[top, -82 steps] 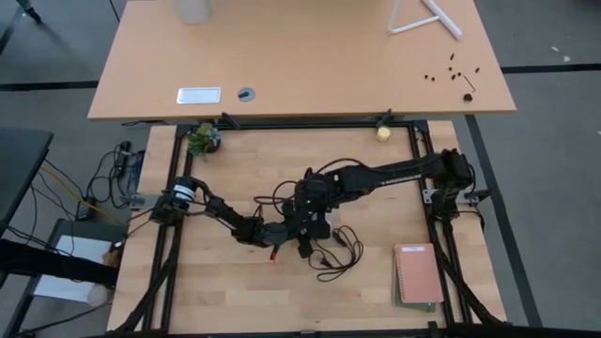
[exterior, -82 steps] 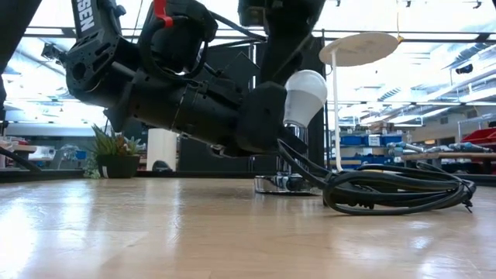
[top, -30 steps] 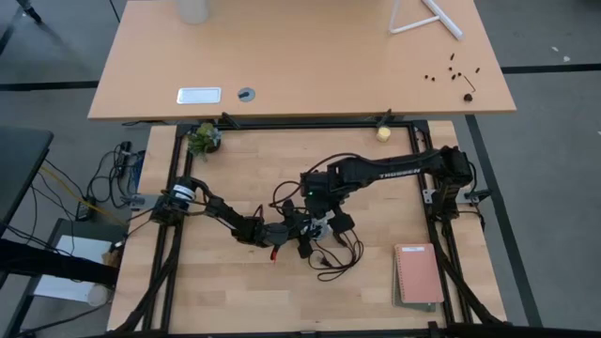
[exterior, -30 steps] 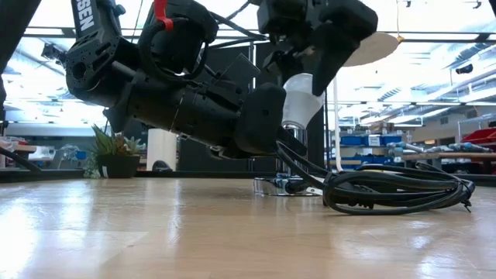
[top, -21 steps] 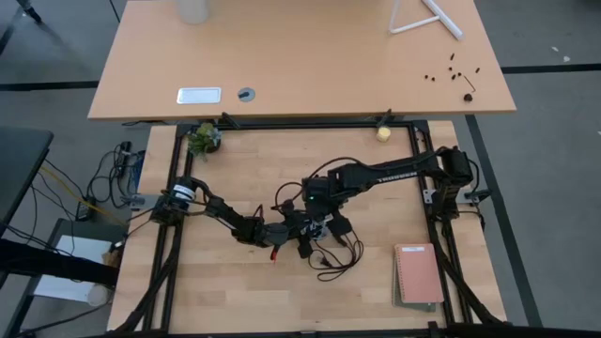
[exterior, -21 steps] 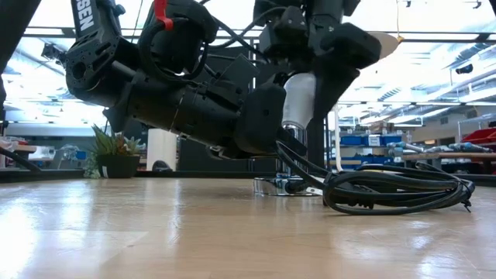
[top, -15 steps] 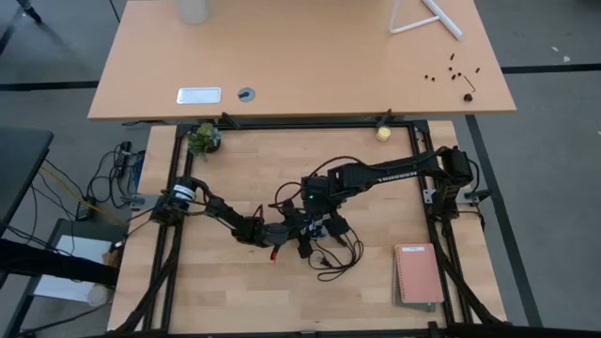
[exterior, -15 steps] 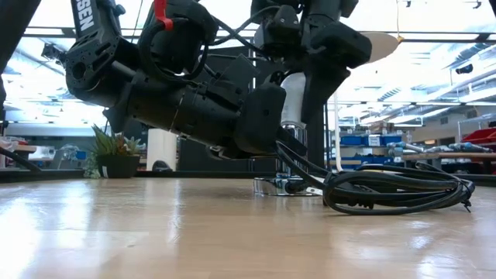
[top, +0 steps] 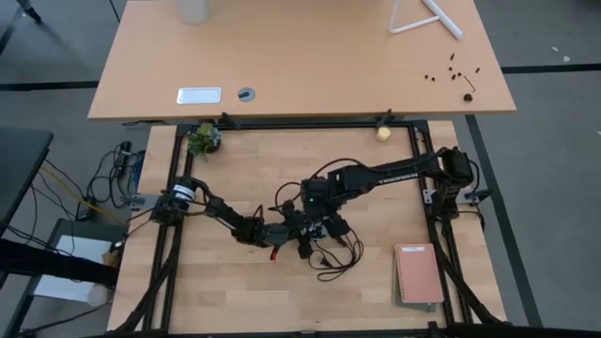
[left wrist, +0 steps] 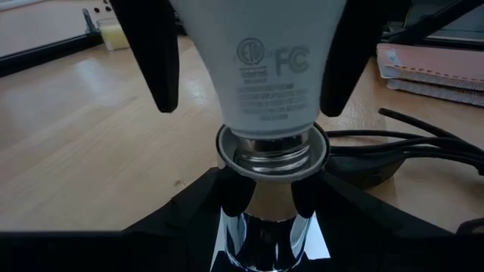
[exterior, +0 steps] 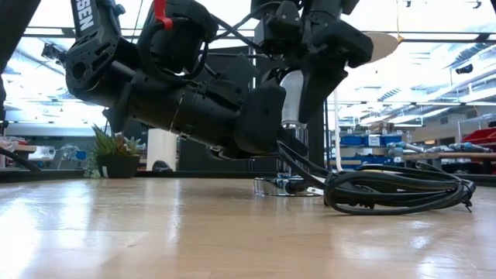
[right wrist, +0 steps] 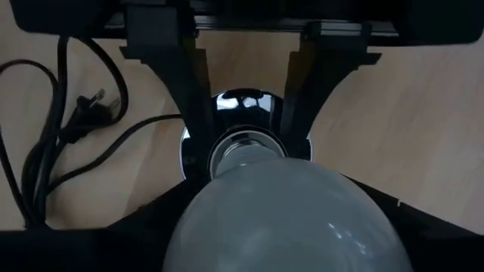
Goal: Screw lightbulb
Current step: Insert the lightbulb into the lamp
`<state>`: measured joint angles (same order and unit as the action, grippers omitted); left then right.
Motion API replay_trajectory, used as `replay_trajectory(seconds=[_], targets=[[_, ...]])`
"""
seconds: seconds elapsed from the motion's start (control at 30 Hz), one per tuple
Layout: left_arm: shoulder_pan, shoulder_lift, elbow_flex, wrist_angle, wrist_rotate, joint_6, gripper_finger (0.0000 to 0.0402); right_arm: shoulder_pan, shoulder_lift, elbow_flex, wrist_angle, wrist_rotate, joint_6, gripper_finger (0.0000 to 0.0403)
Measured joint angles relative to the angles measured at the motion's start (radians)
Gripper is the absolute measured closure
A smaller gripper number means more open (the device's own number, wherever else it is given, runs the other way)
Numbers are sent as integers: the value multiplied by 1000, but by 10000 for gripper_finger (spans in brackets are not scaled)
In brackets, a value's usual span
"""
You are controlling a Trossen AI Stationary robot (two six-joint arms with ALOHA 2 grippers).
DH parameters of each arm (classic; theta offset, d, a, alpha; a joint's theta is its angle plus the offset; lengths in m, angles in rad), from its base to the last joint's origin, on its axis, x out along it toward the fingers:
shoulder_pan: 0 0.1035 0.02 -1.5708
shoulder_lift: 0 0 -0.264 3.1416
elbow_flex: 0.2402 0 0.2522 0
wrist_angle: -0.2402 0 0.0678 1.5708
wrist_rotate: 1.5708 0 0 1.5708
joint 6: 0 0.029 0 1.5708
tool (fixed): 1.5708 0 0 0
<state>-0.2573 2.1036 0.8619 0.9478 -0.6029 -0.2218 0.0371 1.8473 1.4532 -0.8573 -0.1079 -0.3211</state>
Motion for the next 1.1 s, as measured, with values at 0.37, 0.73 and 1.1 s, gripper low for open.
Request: replay_trajectory(seconds=[0.37,0.73,1.1], targets=[[0,0,0,0,-5,-35,199,55,-1,130,-138,136,-135,149],[0,2,-2,21,3,-44,199,57,-1,130,-133,138,-212,135],[2,2,-2,24,7,-42,199,27,0,99,-81,48,-233,123]])
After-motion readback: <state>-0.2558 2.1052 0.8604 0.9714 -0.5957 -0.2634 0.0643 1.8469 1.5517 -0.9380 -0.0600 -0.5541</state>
